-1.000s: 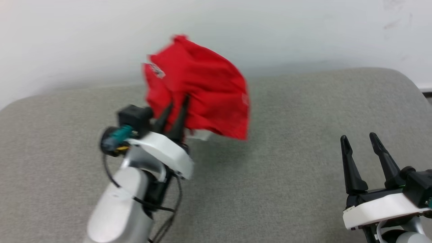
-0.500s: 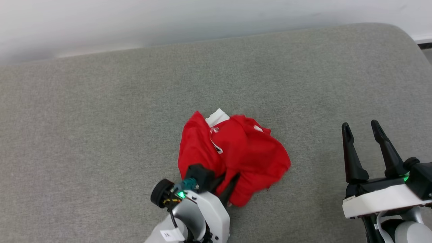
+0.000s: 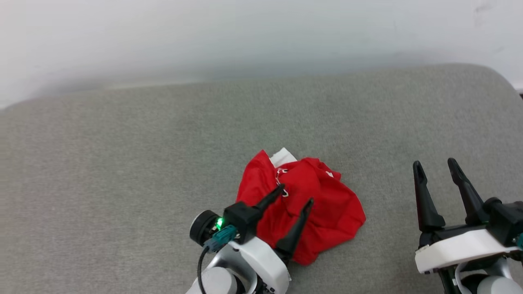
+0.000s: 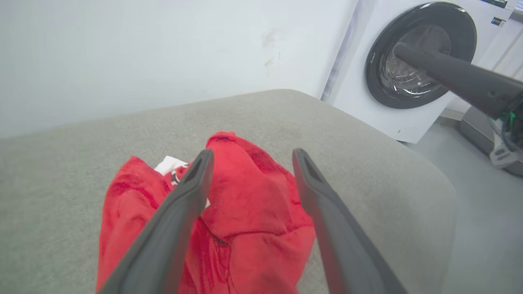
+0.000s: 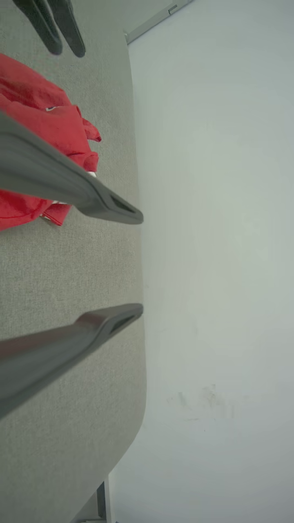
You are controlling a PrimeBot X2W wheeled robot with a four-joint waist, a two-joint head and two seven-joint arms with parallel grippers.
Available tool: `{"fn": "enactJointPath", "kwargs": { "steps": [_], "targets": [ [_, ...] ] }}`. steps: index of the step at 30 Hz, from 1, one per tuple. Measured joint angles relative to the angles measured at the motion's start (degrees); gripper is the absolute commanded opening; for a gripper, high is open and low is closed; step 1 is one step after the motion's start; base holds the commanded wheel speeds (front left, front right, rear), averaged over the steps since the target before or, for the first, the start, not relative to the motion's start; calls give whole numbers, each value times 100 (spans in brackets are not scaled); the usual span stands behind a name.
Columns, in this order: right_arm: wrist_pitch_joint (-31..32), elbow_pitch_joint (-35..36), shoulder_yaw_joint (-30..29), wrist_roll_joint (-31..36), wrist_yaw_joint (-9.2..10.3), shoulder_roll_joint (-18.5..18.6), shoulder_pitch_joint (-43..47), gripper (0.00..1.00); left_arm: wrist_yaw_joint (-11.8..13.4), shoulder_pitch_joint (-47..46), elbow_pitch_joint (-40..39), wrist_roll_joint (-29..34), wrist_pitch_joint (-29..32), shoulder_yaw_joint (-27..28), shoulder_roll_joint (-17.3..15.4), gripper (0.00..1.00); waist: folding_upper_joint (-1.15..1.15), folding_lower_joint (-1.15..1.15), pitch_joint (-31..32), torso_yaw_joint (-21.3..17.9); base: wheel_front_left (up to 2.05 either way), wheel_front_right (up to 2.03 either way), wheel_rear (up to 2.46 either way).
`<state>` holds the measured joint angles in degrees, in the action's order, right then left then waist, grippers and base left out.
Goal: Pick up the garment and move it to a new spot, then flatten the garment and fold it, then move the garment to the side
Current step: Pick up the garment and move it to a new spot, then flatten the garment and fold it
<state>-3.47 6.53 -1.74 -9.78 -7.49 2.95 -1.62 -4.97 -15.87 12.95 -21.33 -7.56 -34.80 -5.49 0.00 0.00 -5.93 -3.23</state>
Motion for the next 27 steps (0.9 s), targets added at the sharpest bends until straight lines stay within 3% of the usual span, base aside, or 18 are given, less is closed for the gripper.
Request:
{"fn": "enactJointPath", "kwargs": {
  "steps": [9, 10, 11, 19, 27],
  "targets": [
    [216, 135, -49, 101, -1, 0, 375, 100, 610, 341, -243, -71, -449, 614, -178, 100, 0, 0, 533, 298, 0, 0, 0],
    [331, 259, -52, 132, -1, 0, 483, 100, 951, 593, -302, -155, -581, 1089, -432, 100, 0, 0, 643, 471, 0, 0, 0],
    [341, 277, -58, 137, -1, 0, 516, 100, 1003, 651, -308, -156, -600, 1163, -500, 100, 0, 0, 659, 498, 0, 0, 0],
    [460, 318, -177, 156, 0, -1, 806, 100, 1237, 1096, -345, -211, -698, 1675, -869, 100, 0, 0, 844, 600, 0, 0, 0],
    [478, 321, -198, 92, -1, 0, 931, 100, 1254, 1273, -388, -212, -682, 1641, -947, 100, 0, 0, 929, 505, 0, 0, 0]
  ]
}}
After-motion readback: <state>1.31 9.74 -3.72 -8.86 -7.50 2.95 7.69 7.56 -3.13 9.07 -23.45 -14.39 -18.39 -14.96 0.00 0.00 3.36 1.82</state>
